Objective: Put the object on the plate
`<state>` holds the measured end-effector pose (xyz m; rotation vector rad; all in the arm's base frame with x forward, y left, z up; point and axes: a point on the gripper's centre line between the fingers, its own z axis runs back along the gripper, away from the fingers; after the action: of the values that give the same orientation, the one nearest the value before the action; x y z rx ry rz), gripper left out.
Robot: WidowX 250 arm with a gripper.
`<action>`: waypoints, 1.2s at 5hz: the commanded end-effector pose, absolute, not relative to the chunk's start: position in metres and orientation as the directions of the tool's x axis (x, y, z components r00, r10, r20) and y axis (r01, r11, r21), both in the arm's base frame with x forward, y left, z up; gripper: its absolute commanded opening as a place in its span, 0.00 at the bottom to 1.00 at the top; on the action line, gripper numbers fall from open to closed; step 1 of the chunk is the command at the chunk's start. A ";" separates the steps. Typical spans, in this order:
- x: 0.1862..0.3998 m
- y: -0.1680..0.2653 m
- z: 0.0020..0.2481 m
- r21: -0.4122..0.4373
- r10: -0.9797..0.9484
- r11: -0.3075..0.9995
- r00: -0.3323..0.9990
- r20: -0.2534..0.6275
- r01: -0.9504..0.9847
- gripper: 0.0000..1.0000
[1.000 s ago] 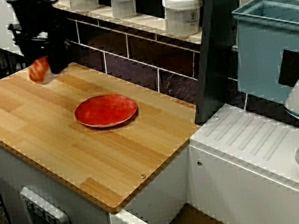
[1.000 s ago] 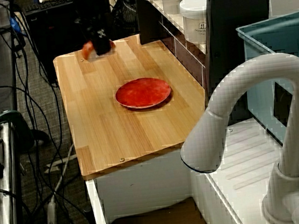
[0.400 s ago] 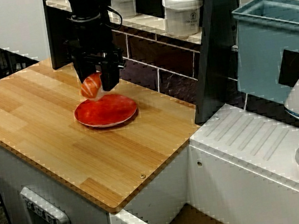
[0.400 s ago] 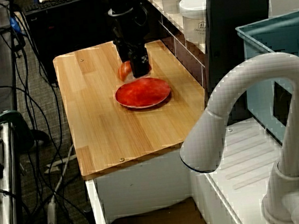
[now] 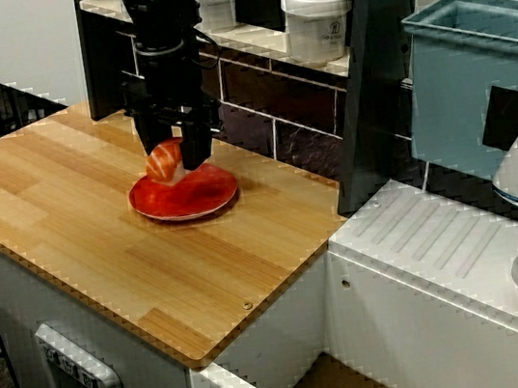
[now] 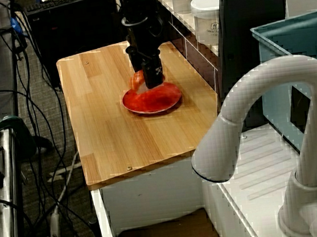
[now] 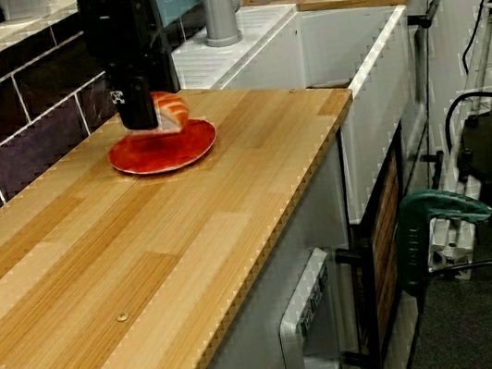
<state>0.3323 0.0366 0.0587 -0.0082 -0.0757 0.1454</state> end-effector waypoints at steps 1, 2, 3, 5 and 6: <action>0.322 0.037 0.055 0.026 0.148 0.988 0.983 0.108 -0.152 1.00; 0.323 0.039 0.055 0.024 0.150 0.988 0.983 0.109 -0.153 1.00; 0.323 0.043 0.060 0.017 0.157 0.987 0.981 0.111 -0.160 1.00; 0.317 0.051 0.085 -0.015 0.169 0.986 0.978 0.120 -0.168 1.00; 0.317 0.051 0.085 -0.015 0.169 0.986 0.978 0.120 -0.168 1.00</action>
<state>0.3126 0.0482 0.0651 -0.0088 -0.0546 0.1706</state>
